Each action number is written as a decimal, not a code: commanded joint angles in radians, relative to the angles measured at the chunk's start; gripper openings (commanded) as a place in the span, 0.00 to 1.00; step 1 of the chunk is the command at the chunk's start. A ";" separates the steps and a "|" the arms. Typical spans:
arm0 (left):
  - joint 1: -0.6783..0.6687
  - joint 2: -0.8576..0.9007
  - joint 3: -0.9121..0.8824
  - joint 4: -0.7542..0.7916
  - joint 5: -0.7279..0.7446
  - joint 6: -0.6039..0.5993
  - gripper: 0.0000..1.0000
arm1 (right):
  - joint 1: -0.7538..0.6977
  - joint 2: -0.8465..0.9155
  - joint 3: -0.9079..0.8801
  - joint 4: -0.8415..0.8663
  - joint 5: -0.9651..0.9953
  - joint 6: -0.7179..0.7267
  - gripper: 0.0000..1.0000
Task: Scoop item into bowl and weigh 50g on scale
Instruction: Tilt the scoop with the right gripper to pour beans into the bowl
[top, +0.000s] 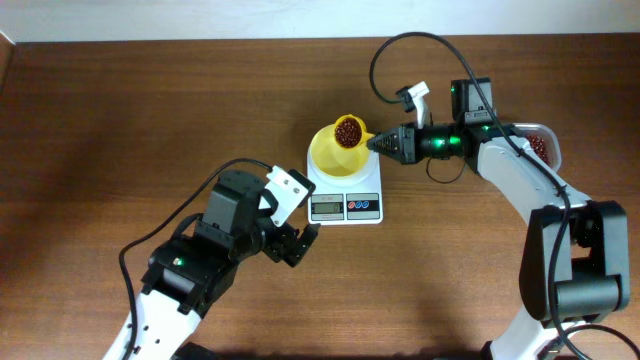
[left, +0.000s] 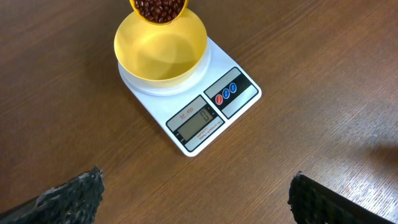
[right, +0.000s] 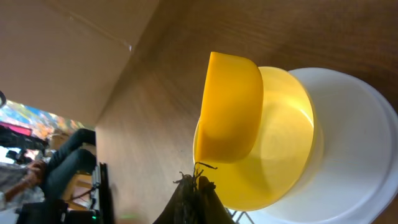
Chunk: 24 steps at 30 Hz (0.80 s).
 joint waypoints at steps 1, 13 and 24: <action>-0.004 0.001 -0.008 0.001 0.014 0.016 0.99 | 0.014 0.006 0.001 0.005 -0.006 -0.149 0.04; -0.004 0.001 -0.008 0.001 0.014 0.016 0.99 | 0.041 0.006 0.001 0.026 0.020 -0.258 0.04; -0.004 0.001 -0.008 0.001 0.014 0.016 0.99 | 0.041 0.006 0.001 0.071 0.106 -0.288 0.04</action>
